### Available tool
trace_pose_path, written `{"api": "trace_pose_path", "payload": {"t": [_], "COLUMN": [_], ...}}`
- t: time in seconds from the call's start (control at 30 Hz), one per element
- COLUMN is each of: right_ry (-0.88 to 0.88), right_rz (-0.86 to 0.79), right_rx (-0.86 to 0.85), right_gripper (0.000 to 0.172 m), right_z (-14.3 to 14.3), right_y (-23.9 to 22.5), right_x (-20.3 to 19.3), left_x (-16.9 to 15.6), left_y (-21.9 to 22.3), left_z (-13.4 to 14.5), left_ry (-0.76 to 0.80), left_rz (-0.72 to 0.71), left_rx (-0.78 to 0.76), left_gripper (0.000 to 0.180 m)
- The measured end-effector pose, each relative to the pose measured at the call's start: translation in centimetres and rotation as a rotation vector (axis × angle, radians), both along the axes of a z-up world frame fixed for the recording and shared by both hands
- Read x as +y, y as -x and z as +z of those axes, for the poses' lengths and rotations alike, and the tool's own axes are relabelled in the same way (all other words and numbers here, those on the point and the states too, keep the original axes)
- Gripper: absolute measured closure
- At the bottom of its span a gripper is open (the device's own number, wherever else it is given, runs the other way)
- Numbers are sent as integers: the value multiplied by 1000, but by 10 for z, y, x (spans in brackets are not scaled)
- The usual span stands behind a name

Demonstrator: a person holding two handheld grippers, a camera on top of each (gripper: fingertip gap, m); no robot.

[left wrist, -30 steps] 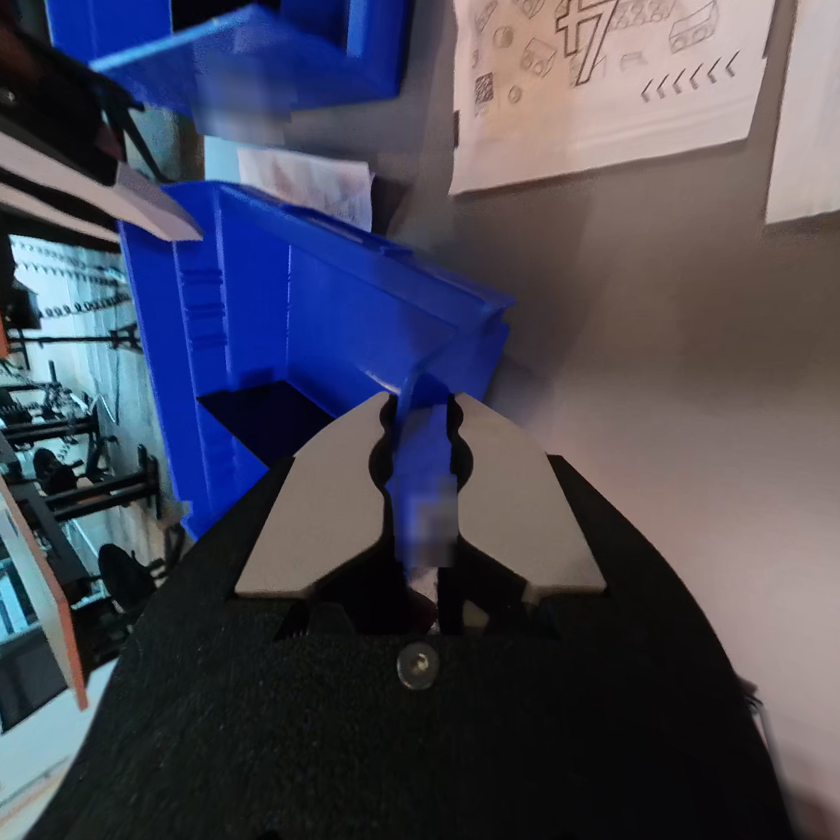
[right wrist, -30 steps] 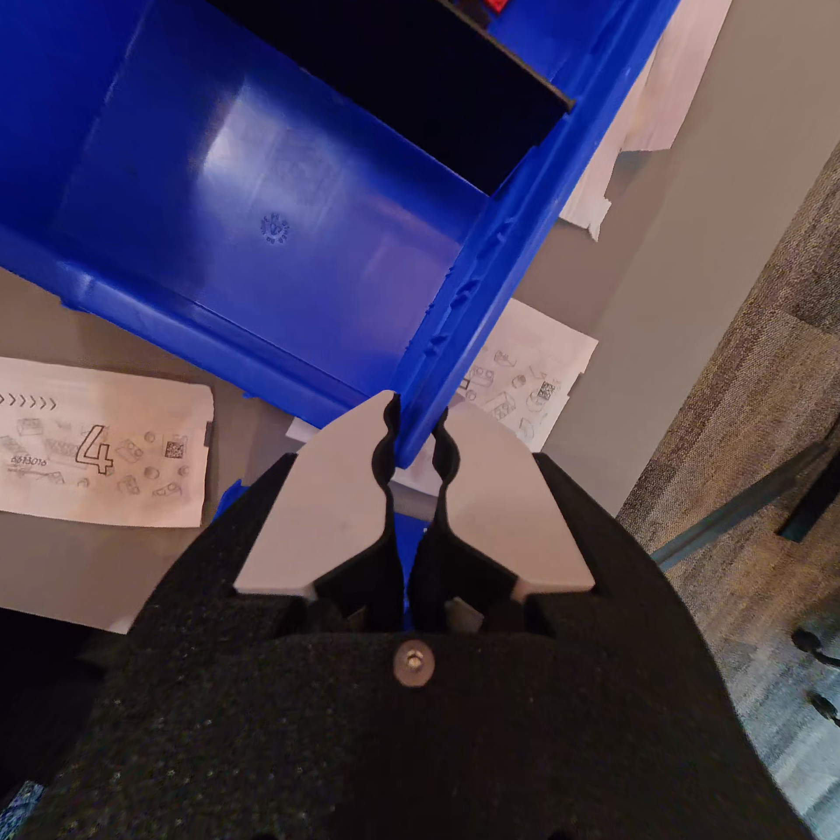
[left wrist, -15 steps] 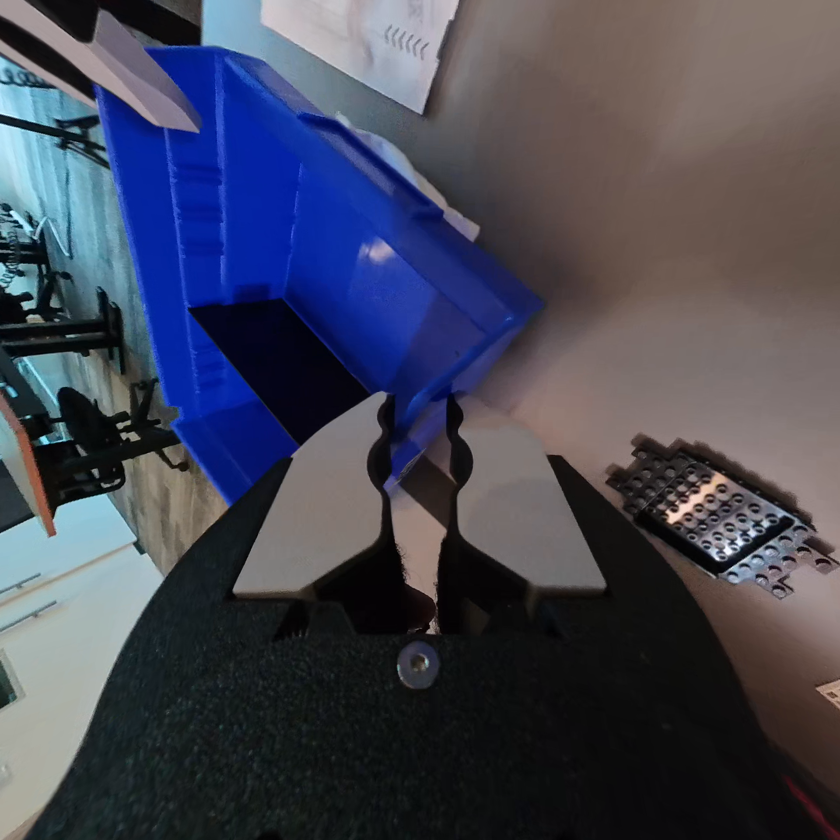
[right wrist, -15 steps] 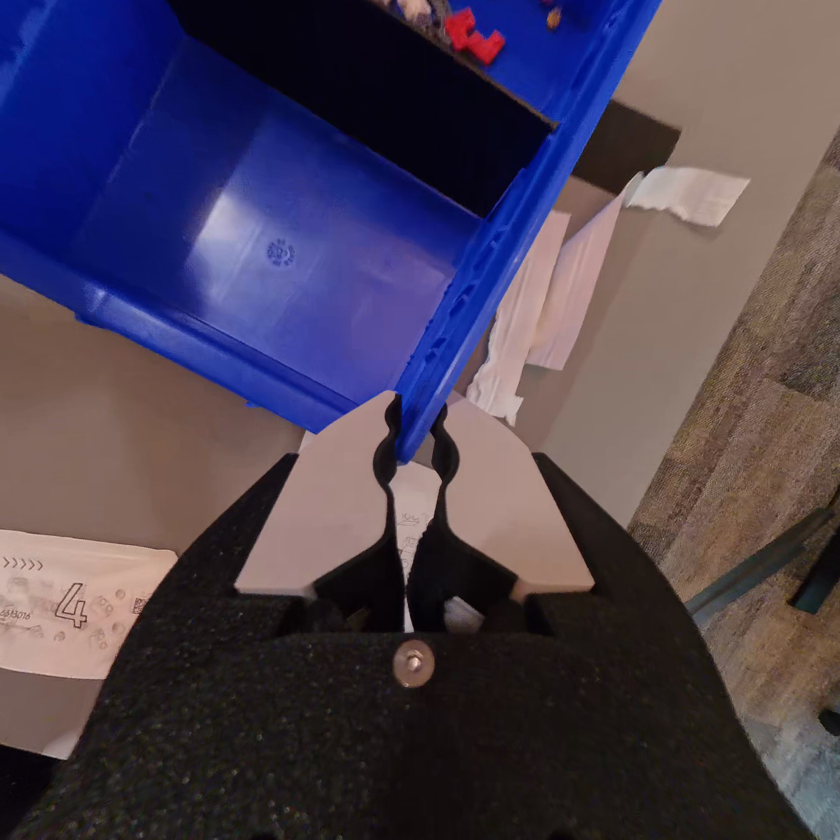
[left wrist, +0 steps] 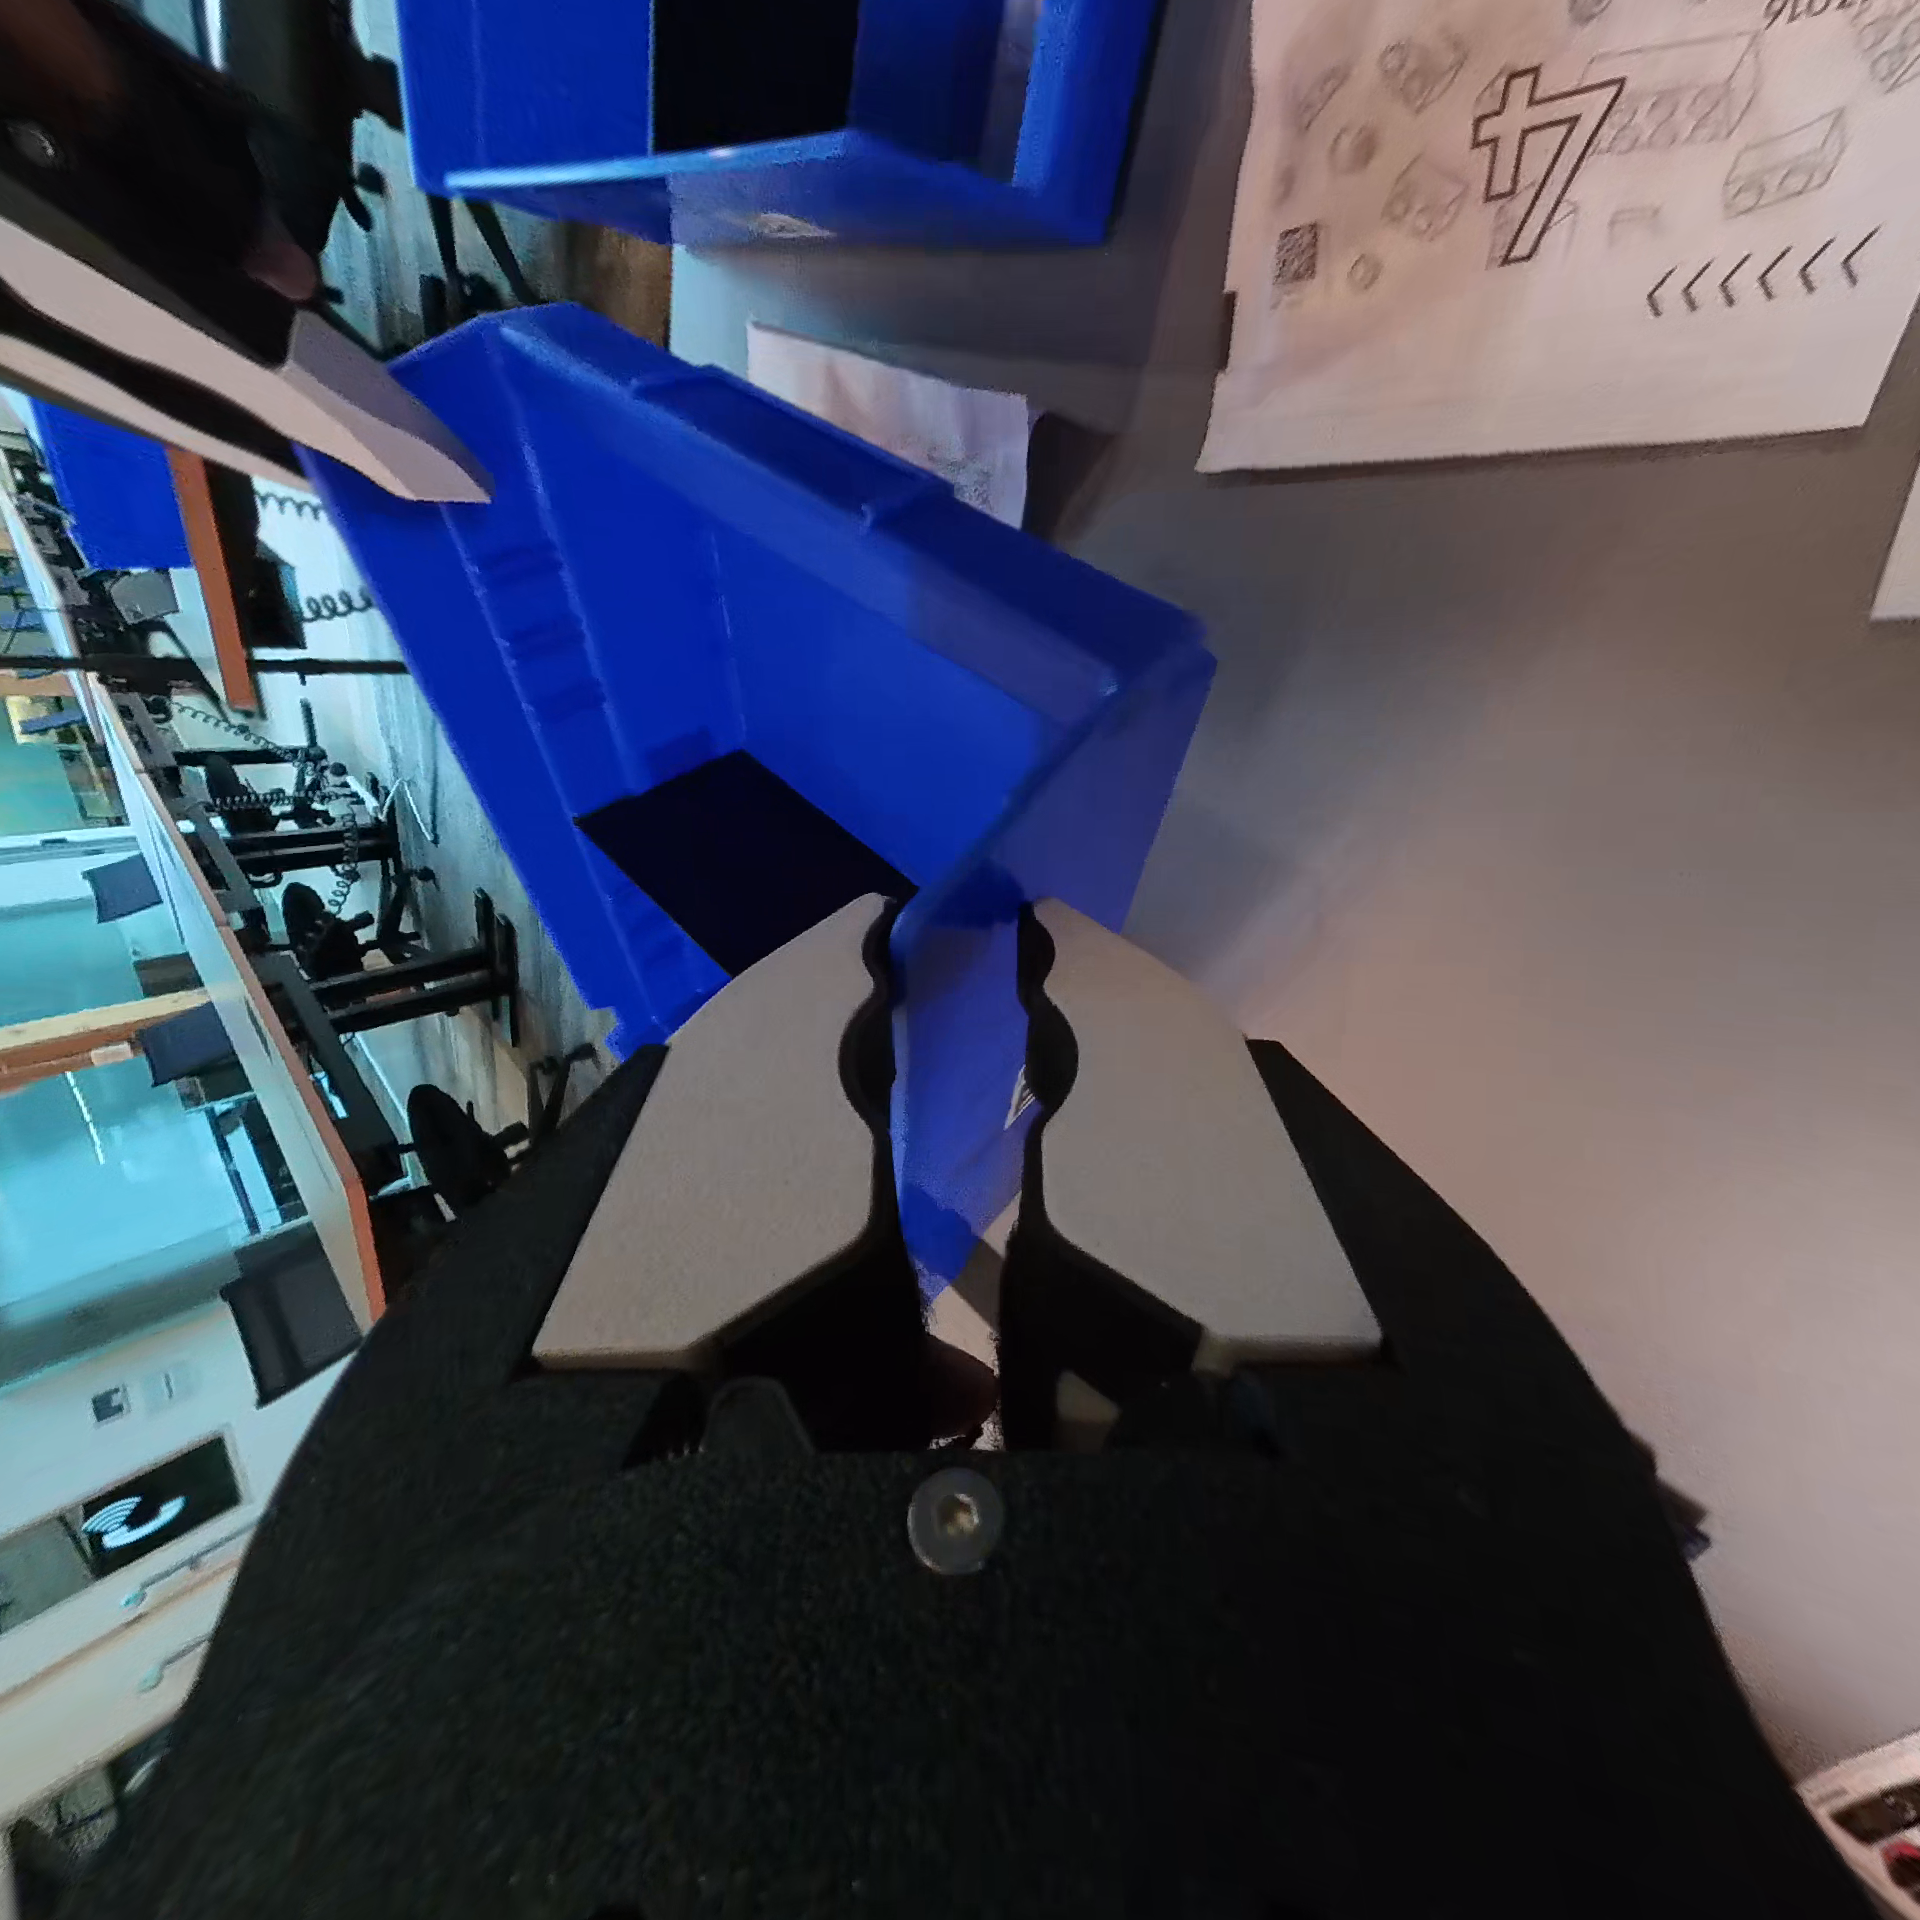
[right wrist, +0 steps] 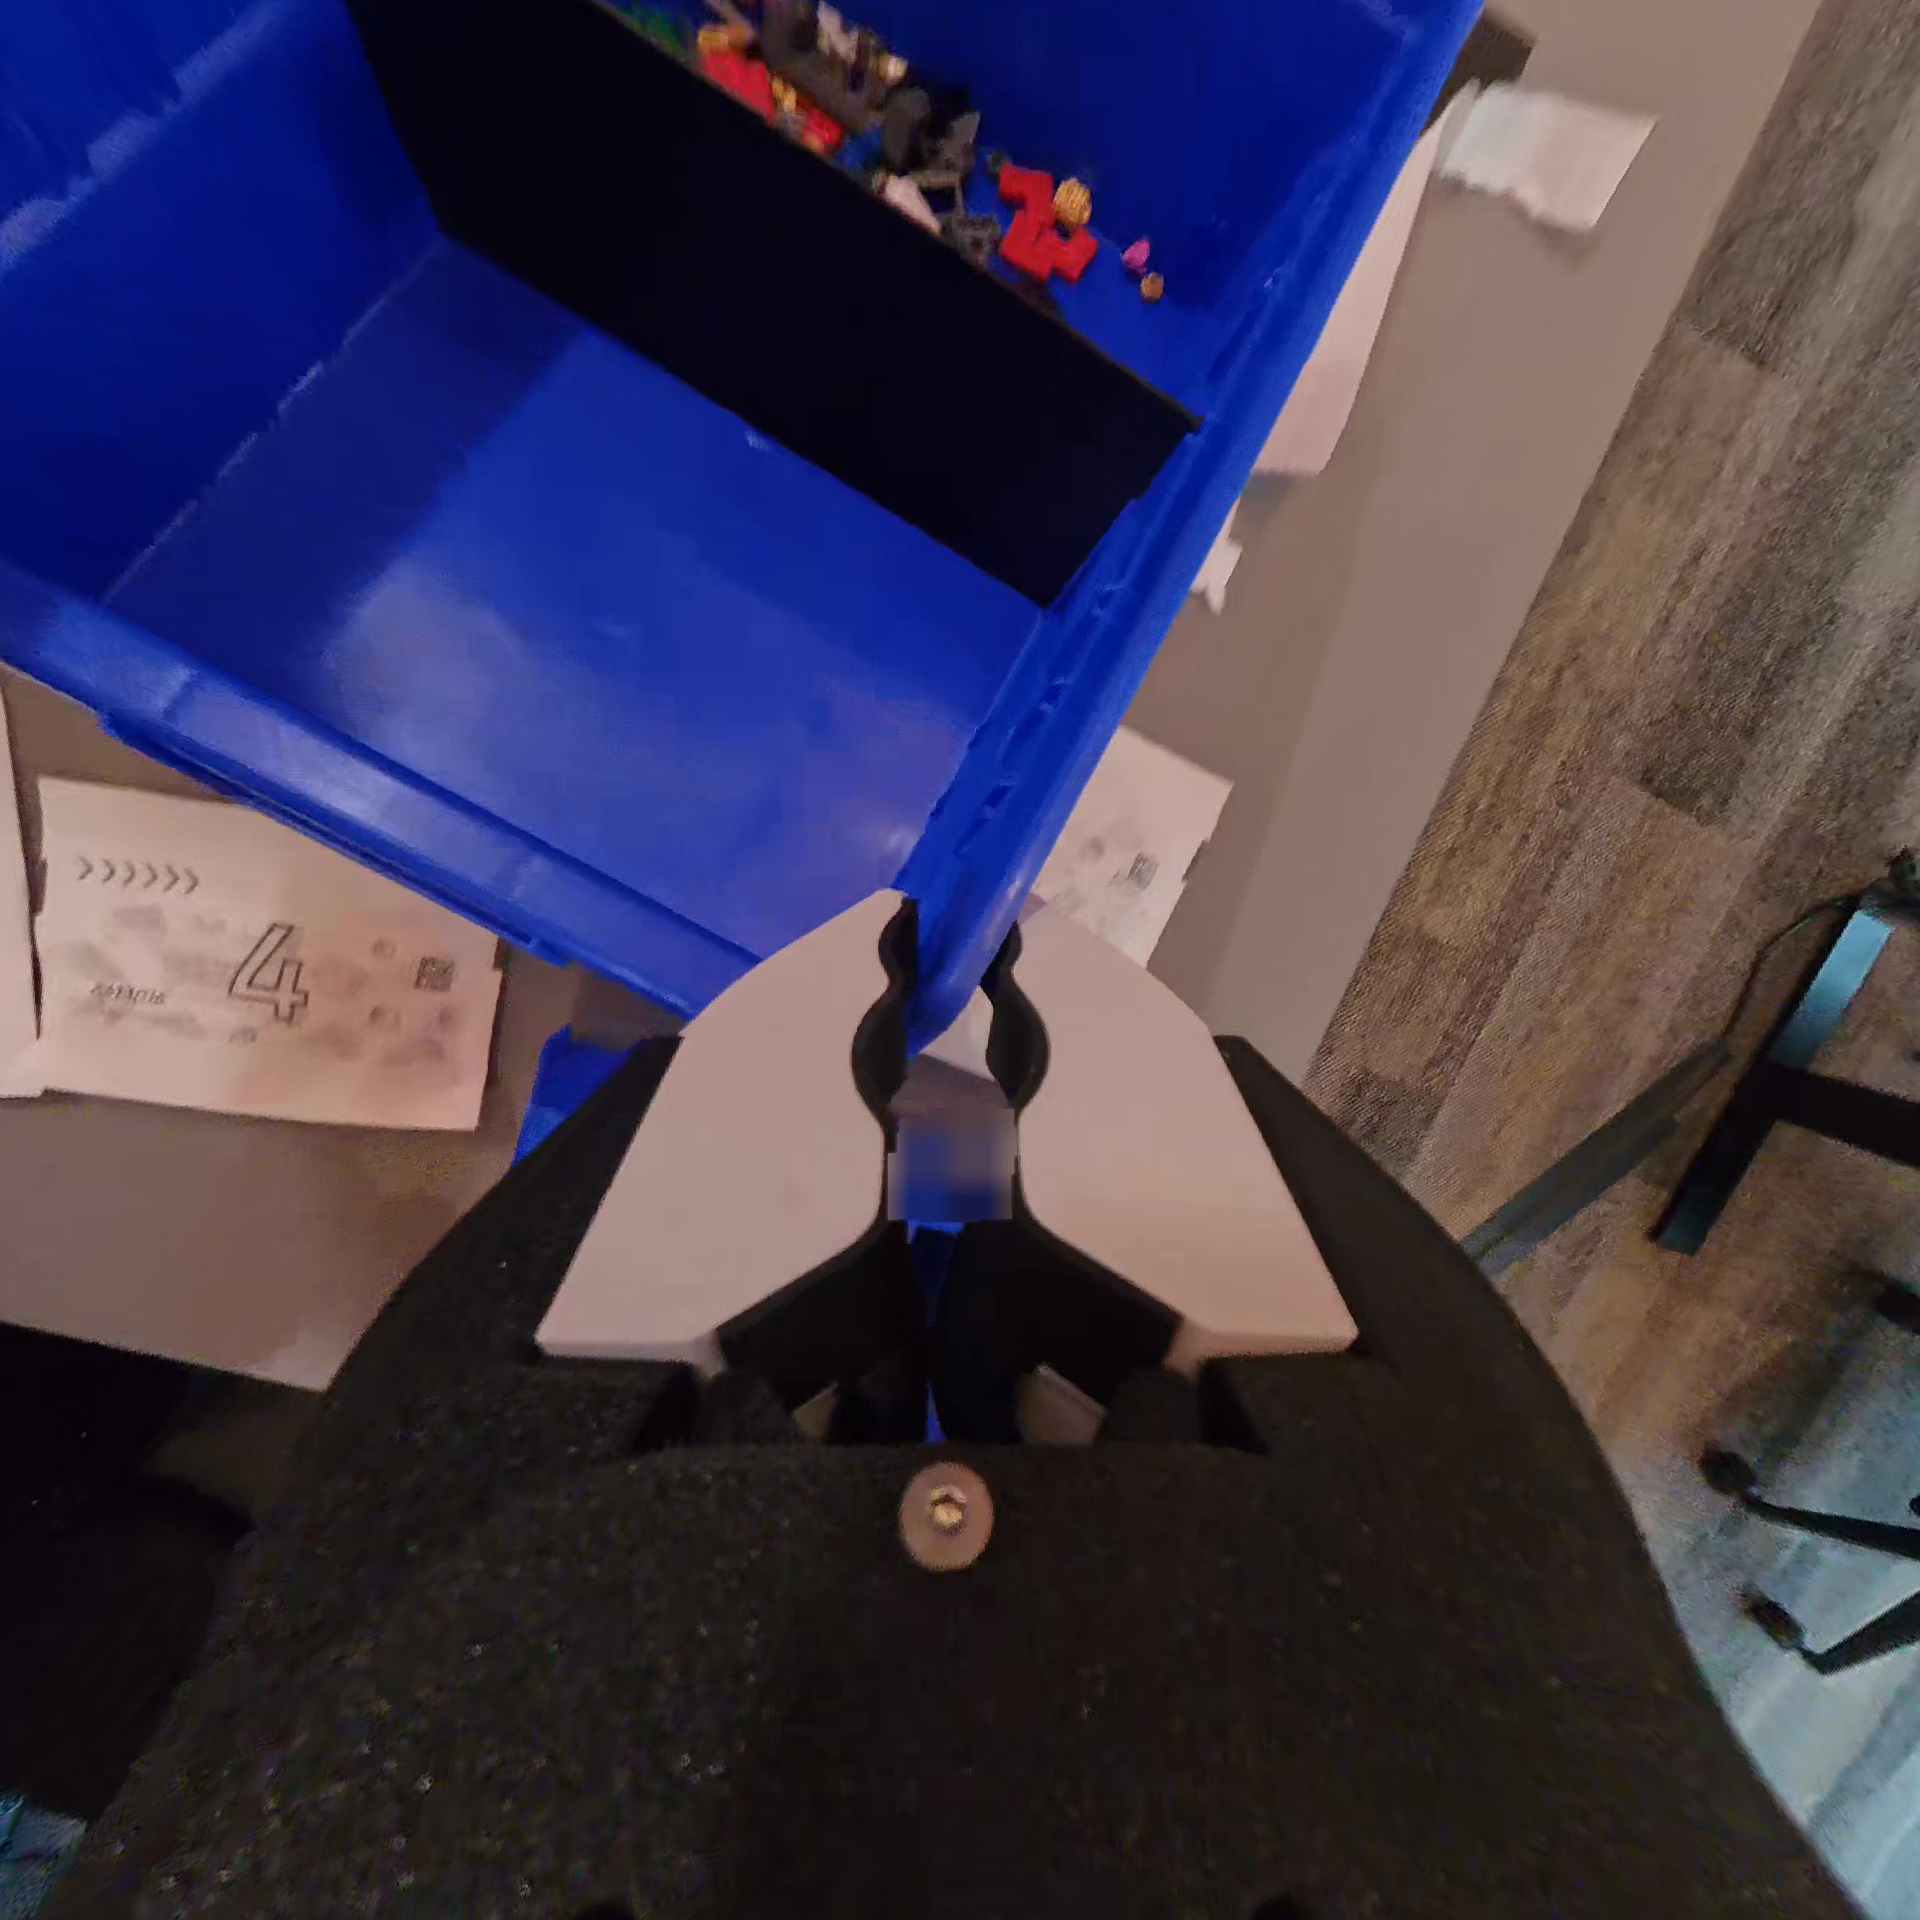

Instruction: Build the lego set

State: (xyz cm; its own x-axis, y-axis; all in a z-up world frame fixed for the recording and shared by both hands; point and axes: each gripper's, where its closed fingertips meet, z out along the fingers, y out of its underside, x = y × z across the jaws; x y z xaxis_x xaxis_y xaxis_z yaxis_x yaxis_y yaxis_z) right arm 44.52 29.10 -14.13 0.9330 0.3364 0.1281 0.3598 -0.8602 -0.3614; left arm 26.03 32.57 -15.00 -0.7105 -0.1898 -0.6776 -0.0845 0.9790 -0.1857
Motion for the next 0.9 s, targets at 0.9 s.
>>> {"api": "trace_pose_path", "payload": {"t": [0.9], "right_ry": [147], "right_rz": [-59], "right_rx": [49], "right_gripper": [162], "right_z": [-88], "right_y": [-16], "right_x": [127], "left_x": [128], "left_y": [-13], "left_z": [-70], "left_ry": [48], "left_rz": [369], "left_rx": [136], "left_gripper": [159]}}
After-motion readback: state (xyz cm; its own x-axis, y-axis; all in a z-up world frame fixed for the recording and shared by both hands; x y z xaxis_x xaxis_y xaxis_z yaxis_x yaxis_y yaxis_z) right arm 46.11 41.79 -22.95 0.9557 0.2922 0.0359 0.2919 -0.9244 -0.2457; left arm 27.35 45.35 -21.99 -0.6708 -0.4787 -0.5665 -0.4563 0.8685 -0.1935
